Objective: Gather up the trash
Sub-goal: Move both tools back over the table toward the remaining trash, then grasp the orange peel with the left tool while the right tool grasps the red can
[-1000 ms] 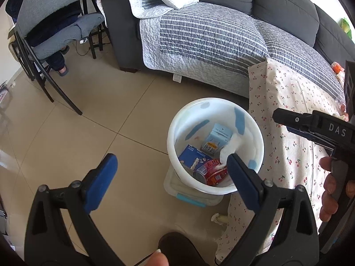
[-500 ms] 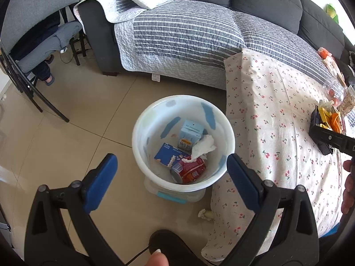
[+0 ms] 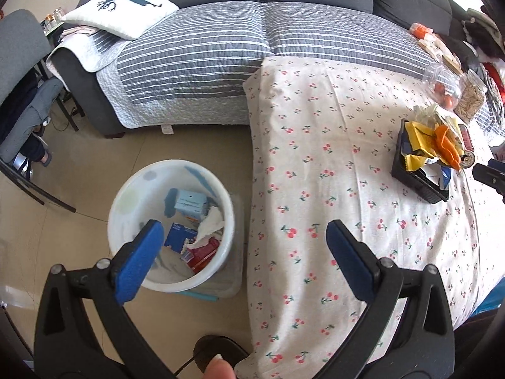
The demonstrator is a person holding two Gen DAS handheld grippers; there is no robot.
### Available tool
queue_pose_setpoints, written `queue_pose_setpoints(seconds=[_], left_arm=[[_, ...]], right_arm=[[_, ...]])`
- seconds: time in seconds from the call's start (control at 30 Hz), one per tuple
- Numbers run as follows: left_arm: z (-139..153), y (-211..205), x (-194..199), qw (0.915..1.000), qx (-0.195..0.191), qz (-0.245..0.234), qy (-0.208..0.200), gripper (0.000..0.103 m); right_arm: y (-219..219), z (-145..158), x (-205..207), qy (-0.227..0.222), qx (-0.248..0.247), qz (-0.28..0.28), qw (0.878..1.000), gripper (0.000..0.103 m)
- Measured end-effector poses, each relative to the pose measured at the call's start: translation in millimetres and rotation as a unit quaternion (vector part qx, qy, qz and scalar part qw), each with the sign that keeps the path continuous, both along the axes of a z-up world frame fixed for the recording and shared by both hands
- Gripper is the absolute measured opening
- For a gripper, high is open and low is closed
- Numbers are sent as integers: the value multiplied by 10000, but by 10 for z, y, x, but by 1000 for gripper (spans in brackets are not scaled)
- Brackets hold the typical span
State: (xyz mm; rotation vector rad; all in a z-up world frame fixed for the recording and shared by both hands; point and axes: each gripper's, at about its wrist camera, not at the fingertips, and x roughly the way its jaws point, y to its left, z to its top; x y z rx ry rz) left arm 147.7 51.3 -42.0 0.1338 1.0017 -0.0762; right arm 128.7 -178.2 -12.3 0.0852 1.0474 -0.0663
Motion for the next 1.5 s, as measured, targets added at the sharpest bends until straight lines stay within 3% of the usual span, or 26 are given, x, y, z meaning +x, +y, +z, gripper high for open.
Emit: queue_pose_setpoints(seconds=[0.27,0.5,0.57,0.63,0.73,0.8,0.93,1.1,1.17,1.33,1.5], left_arm=[[-65,-818,185,9985,-240,-400,302,102],[-111,-1377,347,9967,-514,-549,304,101],[-105,-1485,409,9951,-734,-600,283,97],[-106,-1595,469,9926,-978,-660,291,85],[-65,-1745,477,9849,-1478,-858,270,70],[-30,-1892,454,9798,-1654,-1105,227,67],[-86,-2169,460,9760,-1652,-1394,275,64],[-227,-2358,551,9795,-1553,-1236,349,62],[-285,-2393,582,9816,-1517,-1088,403,55],[-279,-2358,572,9821,-1587,-947,367,24],[-169,-2244,504,9816,-1597,-992,335,15]], right_arm=[[-709,-183,-69,487,406,-705,9955,91],[-1102,-175,-207,549,288,-1010,9930,91],[-1218,-171,-243,558,336,-1118,9916,91],[-1333,-165,-278,540,370,-1238,9902,91],[-1487,-163,-326,526,388,-1409,9879,91],[-1570,-168,-357,535,415,-1482,9866,91],[-1679,-178,-392,532,399,-1550,9857,91],[-1784,-205,-422,553,340,-1606,9849,91],[-1818,-210,-421,549,308,-1604,9851,91],[-1911,-198,-379,450,401,-1720,9833,91],[-1999,-226,-238,304,640,-1859,9800,91]])
